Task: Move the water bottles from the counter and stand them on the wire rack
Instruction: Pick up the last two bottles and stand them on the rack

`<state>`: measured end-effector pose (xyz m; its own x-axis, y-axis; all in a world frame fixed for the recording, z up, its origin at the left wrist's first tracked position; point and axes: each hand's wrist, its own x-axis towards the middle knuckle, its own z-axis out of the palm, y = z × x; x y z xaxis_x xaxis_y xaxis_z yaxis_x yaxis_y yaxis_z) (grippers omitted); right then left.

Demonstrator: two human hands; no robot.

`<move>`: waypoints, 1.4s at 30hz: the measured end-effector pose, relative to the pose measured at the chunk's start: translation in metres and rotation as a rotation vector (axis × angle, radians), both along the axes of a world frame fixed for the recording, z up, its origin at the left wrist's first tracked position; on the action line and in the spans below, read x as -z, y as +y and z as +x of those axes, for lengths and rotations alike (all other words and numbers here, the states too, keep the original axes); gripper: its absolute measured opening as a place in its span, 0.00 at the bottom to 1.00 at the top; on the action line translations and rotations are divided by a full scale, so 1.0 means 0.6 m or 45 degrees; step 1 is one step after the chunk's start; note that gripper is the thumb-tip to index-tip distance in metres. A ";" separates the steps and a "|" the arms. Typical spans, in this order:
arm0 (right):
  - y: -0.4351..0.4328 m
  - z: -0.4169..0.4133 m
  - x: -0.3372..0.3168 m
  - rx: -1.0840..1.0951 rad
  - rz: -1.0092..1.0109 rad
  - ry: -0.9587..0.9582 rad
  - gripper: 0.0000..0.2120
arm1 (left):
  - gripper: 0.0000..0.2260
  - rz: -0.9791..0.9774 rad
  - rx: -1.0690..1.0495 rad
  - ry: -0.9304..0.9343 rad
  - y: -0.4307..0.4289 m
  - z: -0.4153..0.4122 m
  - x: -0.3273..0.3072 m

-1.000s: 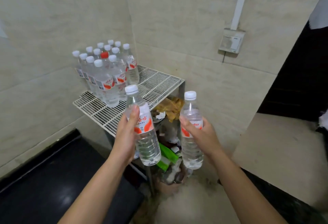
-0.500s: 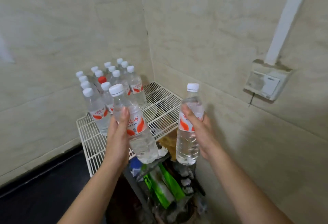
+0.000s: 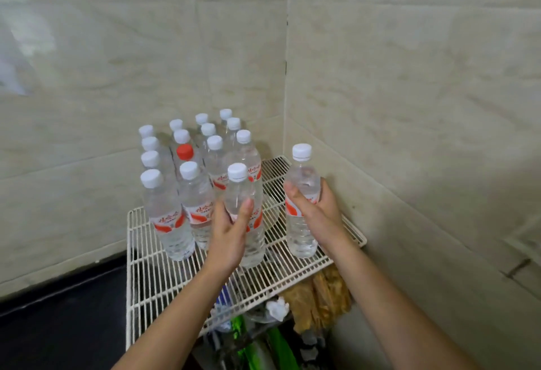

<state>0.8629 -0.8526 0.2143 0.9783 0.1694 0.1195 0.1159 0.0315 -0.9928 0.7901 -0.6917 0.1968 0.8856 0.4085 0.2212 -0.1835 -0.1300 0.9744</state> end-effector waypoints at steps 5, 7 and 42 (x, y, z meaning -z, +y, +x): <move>0.019 0.057 0.034 -0.229 -0.052 0.022 0.29 | 0.25 0.048 0.002 0.028 0.005 0.011 0.014; 0.016 0.073 0.056 -0.352 -0.062 0.053 0.32 | 0.22 0.049 -0.016 0.063 0.006 0.008 0.013; -0.006 0.088 -0.123 -0.148 -1.656 -1.033 0.32 | 0.15 1.182 -0.303 0.142 0.043 0.054 -0.143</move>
<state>0.9156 -0.8561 0.2879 0.6994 0.6438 0.3103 0.6802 -0.7329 -0.0127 0.8227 -0.6659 0.2827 0.8376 0.2846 0.4662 0.0347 -0.8796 0.4745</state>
